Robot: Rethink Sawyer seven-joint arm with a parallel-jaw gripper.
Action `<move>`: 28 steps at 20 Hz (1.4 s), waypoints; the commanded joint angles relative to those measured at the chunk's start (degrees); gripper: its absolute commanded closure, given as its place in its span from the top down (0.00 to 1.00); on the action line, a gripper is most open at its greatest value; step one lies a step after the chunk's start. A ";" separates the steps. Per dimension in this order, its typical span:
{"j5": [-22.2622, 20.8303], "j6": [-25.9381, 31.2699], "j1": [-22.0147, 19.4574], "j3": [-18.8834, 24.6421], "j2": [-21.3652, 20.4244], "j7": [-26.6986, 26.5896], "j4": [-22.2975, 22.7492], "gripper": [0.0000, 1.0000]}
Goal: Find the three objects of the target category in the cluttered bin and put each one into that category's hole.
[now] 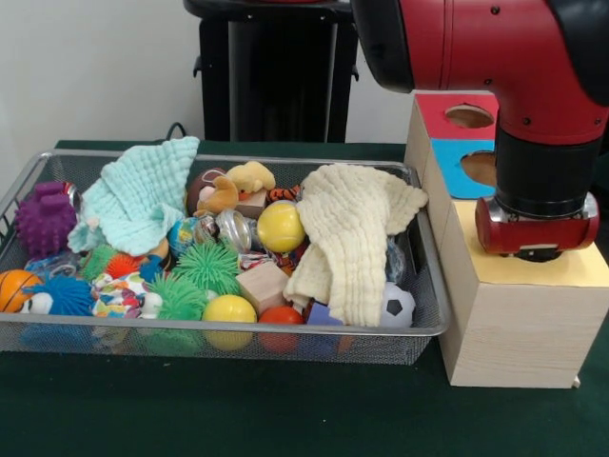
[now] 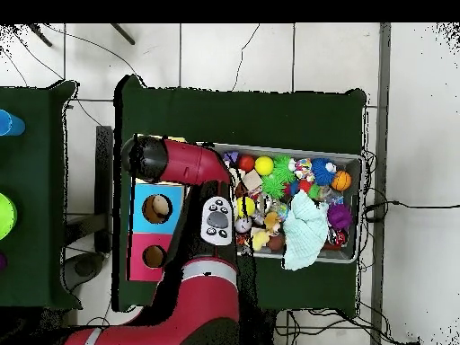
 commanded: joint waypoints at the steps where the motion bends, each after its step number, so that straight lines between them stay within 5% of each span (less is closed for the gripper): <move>1: 2.97 6.76 0.35 1.71 -1.07 16.37 5.38 0.00; 11: 2.58 26.72 0.19 -0.75 -11.76 17.62 4.35 0.00; 16: 1.67 30.85 -0.55 -1.49 -14.22 15.77 3.12 0.00; 23: -4.68 35.70 -6.13 -2.98 -18.28 2.99 0.35 0.00; 28: -8.41 34.64 -11.47 -1.63 -20.89 -5.55 2.78 0.00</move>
